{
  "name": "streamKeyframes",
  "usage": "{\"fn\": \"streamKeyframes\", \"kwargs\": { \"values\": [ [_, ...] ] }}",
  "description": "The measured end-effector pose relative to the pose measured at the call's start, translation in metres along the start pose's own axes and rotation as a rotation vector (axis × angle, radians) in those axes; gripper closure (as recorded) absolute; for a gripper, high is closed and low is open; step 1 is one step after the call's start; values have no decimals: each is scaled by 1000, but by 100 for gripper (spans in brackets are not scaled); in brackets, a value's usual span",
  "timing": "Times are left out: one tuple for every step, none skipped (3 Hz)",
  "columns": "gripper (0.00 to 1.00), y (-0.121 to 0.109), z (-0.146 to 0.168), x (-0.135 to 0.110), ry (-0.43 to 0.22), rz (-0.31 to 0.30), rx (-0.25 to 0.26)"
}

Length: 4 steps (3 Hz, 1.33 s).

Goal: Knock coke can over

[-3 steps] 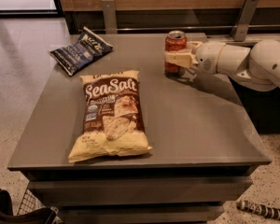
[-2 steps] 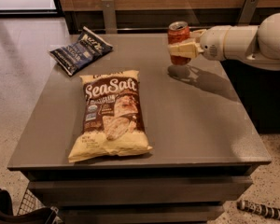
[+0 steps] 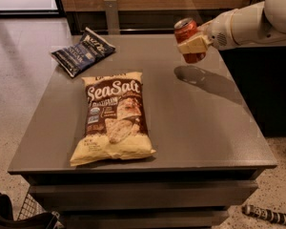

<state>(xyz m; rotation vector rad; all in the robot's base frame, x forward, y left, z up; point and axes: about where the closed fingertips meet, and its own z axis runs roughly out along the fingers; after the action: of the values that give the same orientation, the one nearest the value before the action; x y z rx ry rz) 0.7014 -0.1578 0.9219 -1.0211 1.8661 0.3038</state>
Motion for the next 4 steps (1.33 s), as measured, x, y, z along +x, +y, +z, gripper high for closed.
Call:
{"fn": "streamKeyframes", "kwargs": {
  "values": [
    [100, 0, -1, 13, 134, -48, 7],
    [100, 7, -1, 27, 254, -117, -6],
    [100, 15, -1, 39, 328, -163, -42],
    [100, 27, 11, 52, 363, -186, -104]
  ]
}}
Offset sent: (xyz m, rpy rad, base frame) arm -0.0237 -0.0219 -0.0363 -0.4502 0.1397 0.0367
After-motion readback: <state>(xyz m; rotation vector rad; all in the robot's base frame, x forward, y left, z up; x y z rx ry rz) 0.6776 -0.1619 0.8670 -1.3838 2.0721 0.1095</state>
